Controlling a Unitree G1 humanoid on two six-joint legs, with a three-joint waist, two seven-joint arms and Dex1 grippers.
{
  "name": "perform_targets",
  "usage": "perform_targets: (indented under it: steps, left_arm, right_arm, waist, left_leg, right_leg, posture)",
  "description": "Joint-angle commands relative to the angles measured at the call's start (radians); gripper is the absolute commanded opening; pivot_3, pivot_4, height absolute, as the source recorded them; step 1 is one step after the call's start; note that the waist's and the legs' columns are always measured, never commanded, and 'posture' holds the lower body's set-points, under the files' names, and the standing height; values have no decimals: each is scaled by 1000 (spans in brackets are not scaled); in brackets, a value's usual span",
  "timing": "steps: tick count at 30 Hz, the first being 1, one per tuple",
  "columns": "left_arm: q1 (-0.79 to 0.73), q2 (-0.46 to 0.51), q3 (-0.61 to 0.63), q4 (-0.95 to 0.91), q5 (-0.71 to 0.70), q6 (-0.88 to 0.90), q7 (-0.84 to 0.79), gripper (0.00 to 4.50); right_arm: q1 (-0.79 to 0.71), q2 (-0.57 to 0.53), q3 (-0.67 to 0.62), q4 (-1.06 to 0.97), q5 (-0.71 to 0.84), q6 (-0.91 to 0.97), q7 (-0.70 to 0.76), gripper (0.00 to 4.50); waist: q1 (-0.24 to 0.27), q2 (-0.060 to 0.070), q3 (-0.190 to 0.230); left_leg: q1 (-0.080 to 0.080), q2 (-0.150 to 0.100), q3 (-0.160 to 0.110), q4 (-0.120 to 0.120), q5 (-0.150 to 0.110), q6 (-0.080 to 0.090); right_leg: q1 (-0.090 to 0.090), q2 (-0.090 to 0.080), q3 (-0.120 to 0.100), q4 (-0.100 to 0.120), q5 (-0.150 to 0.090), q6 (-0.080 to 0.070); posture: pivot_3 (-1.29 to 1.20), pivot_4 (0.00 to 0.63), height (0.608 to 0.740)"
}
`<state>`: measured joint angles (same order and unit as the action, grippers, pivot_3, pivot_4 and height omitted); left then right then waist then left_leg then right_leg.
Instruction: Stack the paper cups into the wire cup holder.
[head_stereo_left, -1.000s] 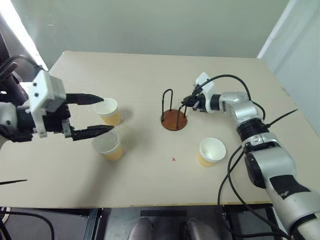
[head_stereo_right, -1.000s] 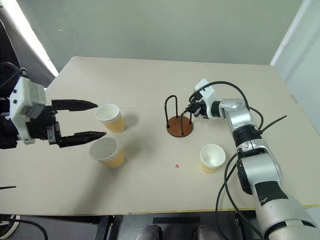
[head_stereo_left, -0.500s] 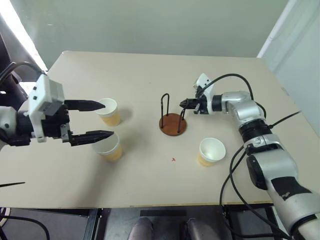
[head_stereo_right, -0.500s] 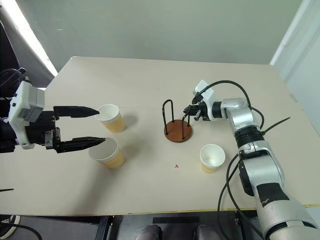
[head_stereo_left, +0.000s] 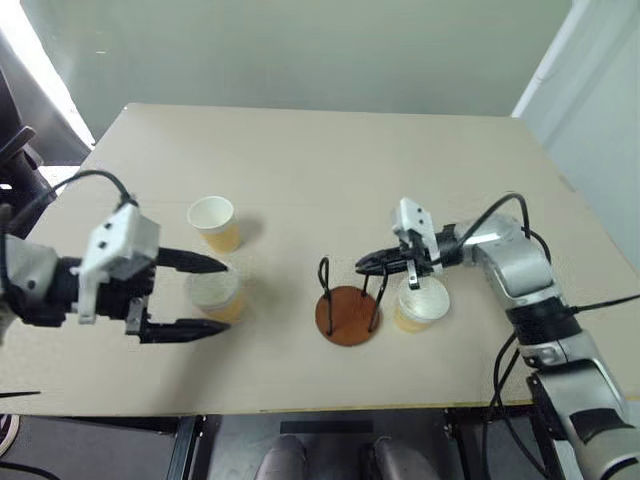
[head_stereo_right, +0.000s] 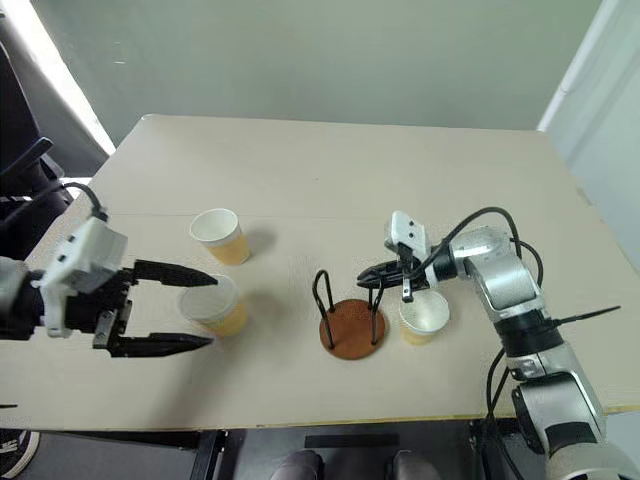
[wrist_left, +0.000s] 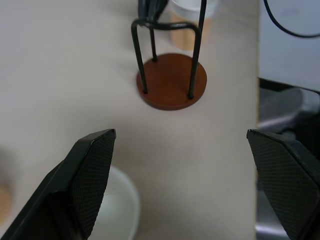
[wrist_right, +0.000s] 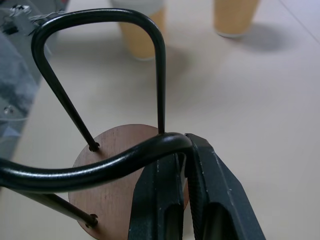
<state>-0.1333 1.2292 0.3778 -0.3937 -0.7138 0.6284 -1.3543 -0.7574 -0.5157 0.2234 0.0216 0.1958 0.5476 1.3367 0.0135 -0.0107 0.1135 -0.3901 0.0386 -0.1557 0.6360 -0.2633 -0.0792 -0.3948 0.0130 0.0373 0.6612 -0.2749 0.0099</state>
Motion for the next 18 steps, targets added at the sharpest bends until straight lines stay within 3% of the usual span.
perform_targets:
  steps: [1,10,14,18]
  left_arm:
    - [-19,-1,-7,-46,-18,-6,-1,4500]
    - [-54,6,-34,-45,-18,1,14,4500]
    - [-64,4,-38,-45,-18,5,18,4500]
    - [-78,-1,-49,-40,-21,6,20,4500]
  right_arm:
    - [18,-18,10,-109,24,20,-27,26]
    - [27,-48,63,-114,-7,23,-81,26]
    - [19,-54,82,-118,7,31,-75,1045]
    - [0,-71,91,-125,4,12,-60,2482]
  waist:
    - [-2,0,0]
    - [-2,0,0]
    - [-2,0,0]
    - [-2,0,0]
  left_leg:
    - [1,0,0,0,0,0]
    - [4,0,0,0,-1,1]
    - [4,0,0,-1,-1,1]
    - [4,0,0,-1,-1,1]
  right_leg:
    - [1,0,0,0,0,0]
    - [3,0,0,0,0,0]
    - [3,1,0,0,0,0]
    - [3,1,0,0,0,0]
  posture:
    - [0,150,740]
    - [0,150,740]
    - [0,150,740]
    - [0,150,740]
